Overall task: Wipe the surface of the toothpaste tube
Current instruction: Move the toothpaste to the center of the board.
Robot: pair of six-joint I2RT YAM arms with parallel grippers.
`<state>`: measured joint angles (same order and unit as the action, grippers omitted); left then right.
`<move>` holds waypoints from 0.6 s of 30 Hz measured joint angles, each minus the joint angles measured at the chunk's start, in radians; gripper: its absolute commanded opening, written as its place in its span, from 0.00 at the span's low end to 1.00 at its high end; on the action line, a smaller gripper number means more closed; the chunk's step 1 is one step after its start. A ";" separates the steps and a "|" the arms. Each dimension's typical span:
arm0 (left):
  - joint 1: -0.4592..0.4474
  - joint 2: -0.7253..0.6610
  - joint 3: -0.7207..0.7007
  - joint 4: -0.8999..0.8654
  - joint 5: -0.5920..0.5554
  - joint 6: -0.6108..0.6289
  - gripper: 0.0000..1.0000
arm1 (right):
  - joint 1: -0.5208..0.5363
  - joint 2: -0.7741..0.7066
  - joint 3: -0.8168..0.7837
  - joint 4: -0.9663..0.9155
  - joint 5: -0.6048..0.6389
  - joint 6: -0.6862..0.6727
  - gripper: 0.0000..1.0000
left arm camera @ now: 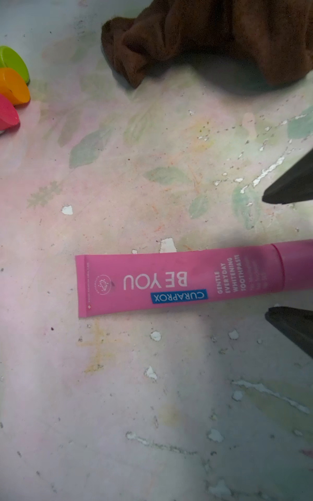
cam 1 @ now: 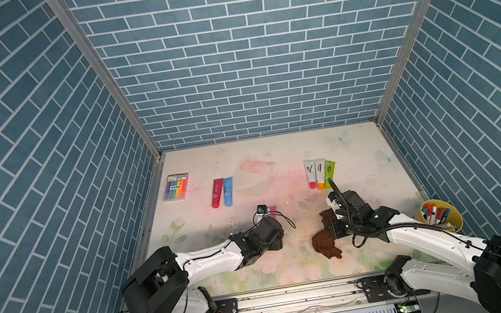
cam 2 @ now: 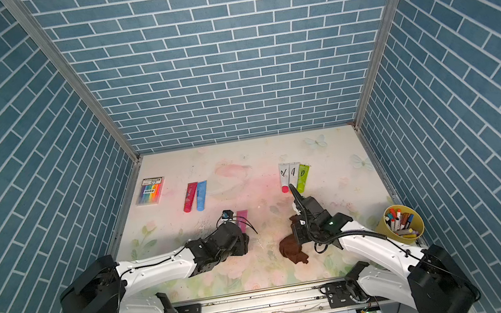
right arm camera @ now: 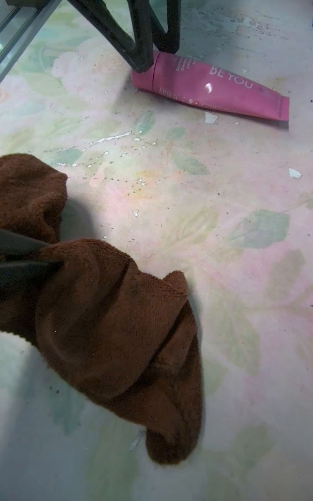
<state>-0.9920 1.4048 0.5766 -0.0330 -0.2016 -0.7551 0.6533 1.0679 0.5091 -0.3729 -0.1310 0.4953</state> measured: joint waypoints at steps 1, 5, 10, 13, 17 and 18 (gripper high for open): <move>-0.001 0.003 -0.003 -0.001 -0.001 0.000 0.58 | 0.000 0.001 0.000 0.000 0.000 0.000 0.00; -0.011 0.043 -0.004 -0.004 -0.019 0.002 0.49 | 0.000 0.001 0.000 0.000 0.000 0.000 0.00; -0.028 0.073 0.001 0.001 -0.063 0.022 0.29 | 0.000 0.001 0.000 0.000 0.000 0.000 0.00; -0.043 0.096 0.023 0.003 -0.064 0.057 0.22 | 0.000 -0.006 0.000 -0.001 -0.005 -0.005 0.00; -0.099 0.158 0.091 -0.008 -0.043 0.140 0.22 | 0.000 -0.062 0.000 -0.004 -0.026 -0.020 0.00; -0.119 0.180 0.117 -0.015 -0.039 0.165 0.22 | 0.000 -0.079 0.000 -0.004 -0.033 -0.026 0.00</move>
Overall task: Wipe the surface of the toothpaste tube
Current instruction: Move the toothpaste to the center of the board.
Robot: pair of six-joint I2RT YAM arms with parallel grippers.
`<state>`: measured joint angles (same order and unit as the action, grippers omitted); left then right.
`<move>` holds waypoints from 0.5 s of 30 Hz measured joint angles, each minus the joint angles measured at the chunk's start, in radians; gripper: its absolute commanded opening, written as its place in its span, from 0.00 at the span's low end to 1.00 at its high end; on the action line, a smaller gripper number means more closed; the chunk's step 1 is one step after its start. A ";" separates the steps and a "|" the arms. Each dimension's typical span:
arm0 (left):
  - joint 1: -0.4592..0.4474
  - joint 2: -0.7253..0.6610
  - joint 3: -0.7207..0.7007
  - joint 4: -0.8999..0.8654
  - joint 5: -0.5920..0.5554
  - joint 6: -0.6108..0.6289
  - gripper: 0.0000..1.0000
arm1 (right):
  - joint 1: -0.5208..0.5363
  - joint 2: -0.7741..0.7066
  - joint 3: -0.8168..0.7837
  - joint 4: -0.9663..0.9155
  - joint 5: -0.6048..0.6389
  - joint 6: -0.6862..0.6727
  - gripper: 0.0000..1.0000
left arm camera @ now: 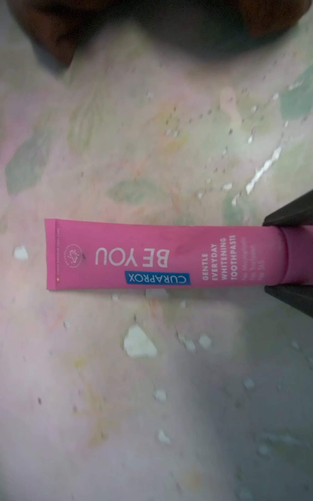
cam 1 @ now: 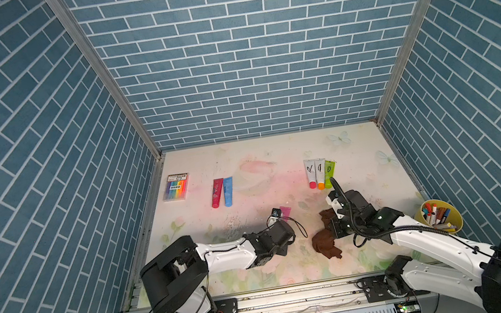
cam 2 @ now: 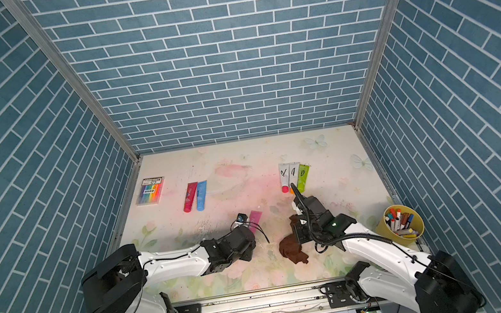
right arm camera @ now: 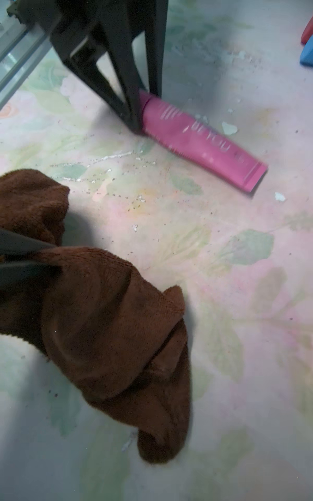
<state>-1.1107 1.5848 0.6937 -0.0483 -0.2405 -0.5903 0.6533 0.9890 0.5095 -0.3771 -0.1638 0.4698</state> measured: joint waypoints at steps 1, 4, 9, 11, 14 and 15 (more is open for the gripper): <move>-0.019 0.022 0.025 -0.003 0.007 0.026 0.22 | 0.000 -0.014 0.001 0.000 -0.006 -0.005 0.00; -0.070 0.078 0.080 0.003 0.013 0.095 0.27 | 0.000 -0.015 0.017 -0.001 -0.028 -0.008 0.00; -0.099 0.105 0.094 0.034 0.029 0.175 0.57 | 0.000 0.069 0.062 0.026 -0.063 -0.008 0.00; -0.099 0.093 0.076 0.055 0.038 0.189 0.60 | 0.000 0.119 0.077 0.040 -0.067 -0.008 0.00; -0.099 0.057 0.030 0.073 0.048 0.201 0.56 | 0.000 0.191 0.102 0.056 -0.069 -0.008 0.00; -0.099 0.049 0.019 0.078 0.050 0.204 0.53 | 0.000 0.213 0.111 0.062 -0.069 -0.008 0.00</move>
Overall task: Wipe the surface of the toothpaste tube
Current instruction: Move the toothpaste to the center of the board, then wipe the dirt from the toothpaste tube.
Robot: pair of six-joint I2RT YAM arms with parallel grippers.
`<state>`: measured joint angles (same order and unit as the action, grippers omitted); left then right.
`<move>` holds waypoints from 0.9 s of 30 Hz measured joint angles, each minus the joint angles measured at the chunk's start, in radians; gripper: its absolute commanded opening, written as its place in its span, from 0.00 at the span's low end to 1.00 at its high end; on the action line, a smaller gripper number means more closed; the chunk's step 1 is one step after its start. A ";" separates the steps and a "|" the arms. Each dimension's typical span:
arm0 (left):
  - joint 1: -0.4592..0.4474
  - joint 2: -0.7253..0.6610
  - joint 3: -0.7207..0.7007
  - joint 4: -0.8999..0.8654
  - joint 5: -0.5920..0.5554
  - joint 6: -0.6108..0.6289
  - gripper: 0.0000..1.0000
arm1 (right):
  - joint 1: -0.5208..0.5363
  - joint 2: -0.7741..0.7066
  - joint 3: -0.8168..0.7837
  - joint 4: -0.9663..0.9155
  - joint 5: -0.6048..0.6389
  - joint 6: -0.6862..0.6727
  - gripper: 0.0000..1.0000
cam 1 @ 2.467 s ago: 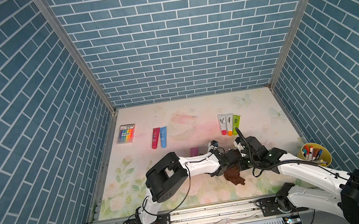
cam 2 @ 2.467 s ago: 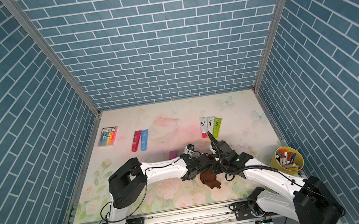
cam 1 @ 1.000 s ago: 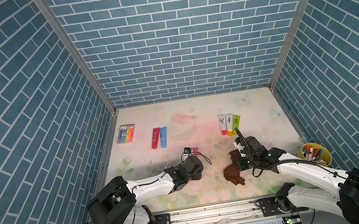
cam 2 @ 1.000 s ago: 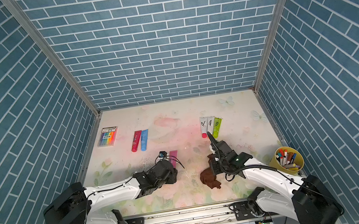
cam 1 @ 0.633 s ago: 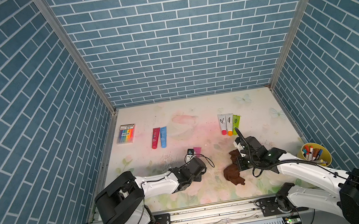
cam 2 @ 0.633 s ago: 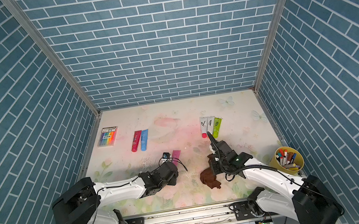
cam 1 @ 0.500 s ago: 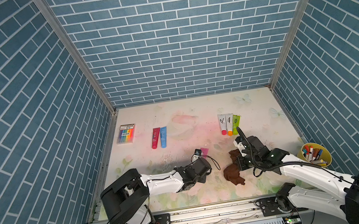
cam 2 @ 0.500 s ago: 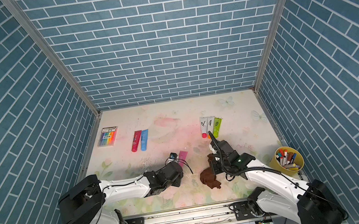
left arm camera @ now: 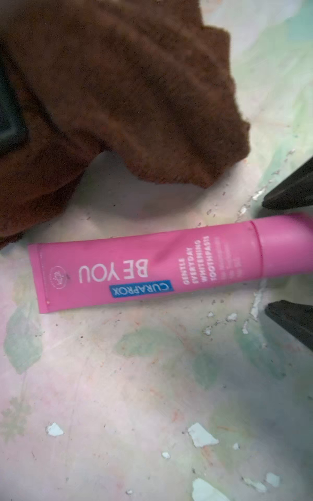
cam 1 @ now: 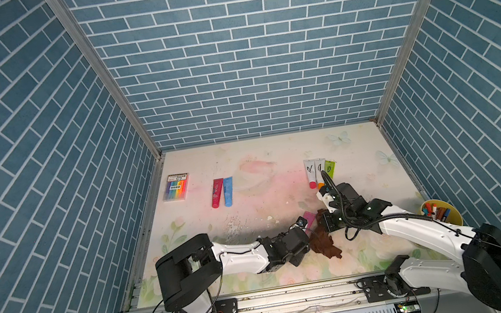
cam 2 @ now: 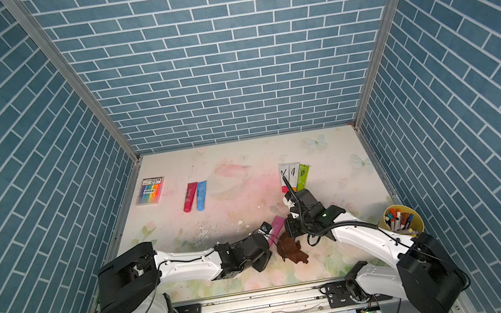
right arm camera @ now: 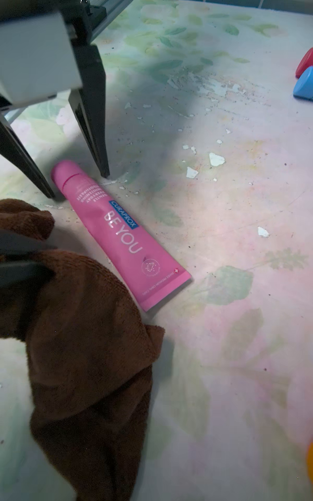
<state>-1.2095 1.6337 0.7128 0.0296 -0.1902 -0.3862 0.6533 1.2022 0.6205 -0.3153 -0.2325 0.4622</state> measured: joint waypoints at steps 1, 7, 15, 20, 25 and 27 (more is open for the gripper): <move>0.000 -0.003 -0.006 0.006 0.000 0.003 0.50 | 0.000 0.019 0.010 0.003 0.000 0.000 0.00; 0.003 -0.018 -0.037 0.045 0.011 0.026 0.44 | 0.000 0.119 0.086 0.034 0.006 0.000 0.00; 0.018 -0.035 -0.062 0.074 0.050 0.045 0.36 | 0.000 0.267 0.124 0.103 0.004 -0.007 0.00; 0.027 -0.035 -0.063 0.081 0.068 0.052 0.37 | 0.008 0.312 0.108 0.164 -0.010 -0.006 0.00; 0.036 -0.035 -0.063 0.085 0.088 0.058 0.37 | 0.040 0.314 0.072 0.243 -0.017 0.005 0.00; 0.041 -0.034 -0.063 0.086 0.095 0.060 0.33 | 0.072 0.314 0.061 0.270 -0.011 0.013 0.00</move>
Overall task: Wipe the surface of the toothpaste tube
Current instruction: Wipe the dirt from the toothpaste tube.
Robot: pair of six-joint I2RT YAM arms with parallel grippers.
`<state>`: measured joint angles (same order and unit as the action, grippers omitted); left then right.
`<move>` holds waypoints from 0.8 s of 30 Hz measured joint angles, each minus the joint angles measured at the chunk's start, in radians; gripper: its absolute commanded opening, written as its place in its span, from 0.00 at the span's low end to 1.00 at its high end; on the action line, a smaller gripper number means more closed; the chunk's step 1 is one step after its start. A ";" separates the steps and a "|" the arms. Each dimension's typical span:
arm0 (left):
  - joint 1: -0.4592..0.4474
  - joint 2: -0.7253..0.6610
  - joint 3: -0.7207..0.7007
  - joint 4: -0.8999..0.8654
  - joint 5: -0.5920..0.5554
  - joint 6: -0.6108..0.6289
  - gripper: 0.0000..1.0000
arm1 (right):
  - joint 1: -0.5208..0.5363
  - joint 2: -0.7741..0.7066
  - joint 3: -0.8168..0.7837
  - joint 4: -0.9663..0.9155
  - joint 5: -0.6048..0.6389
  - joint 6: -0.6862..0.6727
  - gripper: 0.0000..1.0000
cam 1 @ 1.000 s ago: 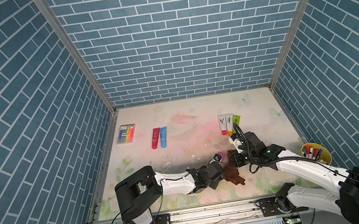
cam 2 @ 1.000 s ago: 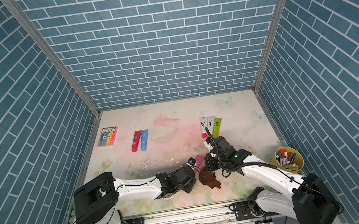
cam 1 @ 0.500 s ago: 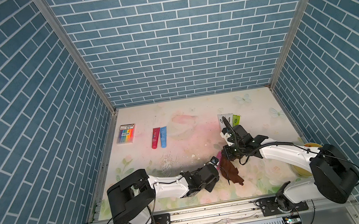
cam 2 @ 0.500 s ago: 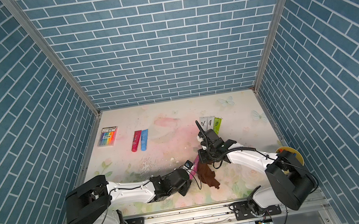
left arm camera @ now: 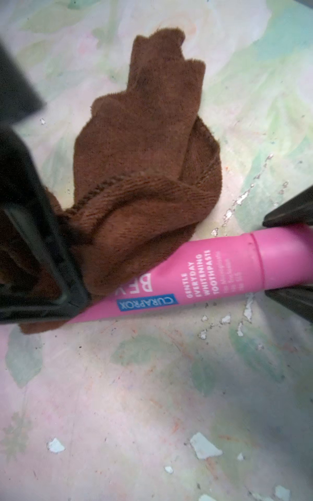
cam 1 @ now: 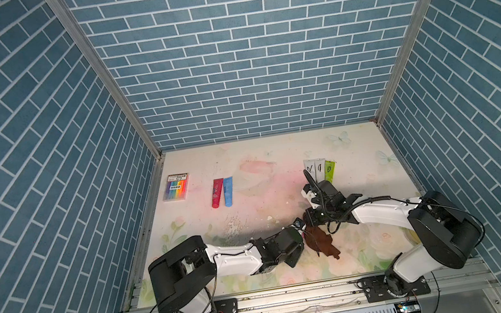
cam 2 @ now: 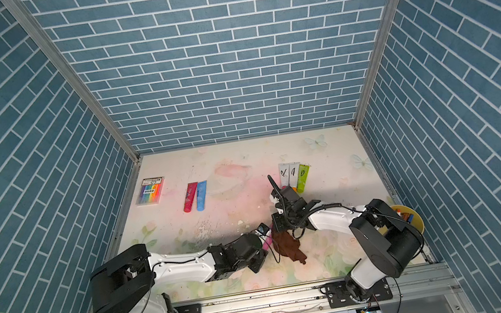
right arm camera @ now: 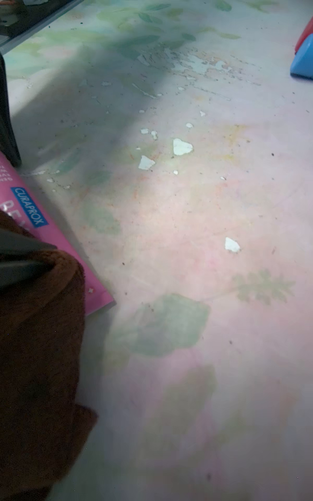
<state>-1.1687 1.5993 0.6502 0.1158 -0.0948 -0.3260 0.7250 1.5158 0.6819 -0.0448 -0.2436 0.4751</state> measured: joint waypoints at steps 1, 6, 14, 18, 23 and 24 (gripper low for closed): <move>0.002 0.000 0.000 0.000 0.002 -0.002 0.32 | 0.016 -0.002 -0.006 0.013 0.004 0.004 0.00; 0.005 0.000 0.001 -0.005 0.003 -0.004 0.24 | 0.047 -0.036 -0.070 0.098 0.003 0.037 0.00; 0.005 0.000 0.004 -0.009 0.004 -0.002 0.17 | 0.082 -0.096 -0.142 0.150 -0.076 0.077 0.00; 0.006 0.000 0.004 -0.006 0.006 -0.002 0.16 | 0.027 -0.088 -0.133 0.130 -0.111 0.078 0.00; 0.008 0.004 0.004 0.004 0.010 -0.002 0.15 | -0.068 -0.087 -0.112 0.052 -0.101 0.078 0.00; 0.008 0.004 0.004 0.004 0.010 -0.002 0.15 | -0.076 -0.087 -0.104 0.034 -0.090 0.078 0.00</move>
<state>-1.1603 1.6035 0.6540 0.1200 -0.0845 -0.3279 0.6495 1.4284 0.5777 -0.0109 -0.3340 0.5529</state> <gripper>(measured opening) 0.340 0.055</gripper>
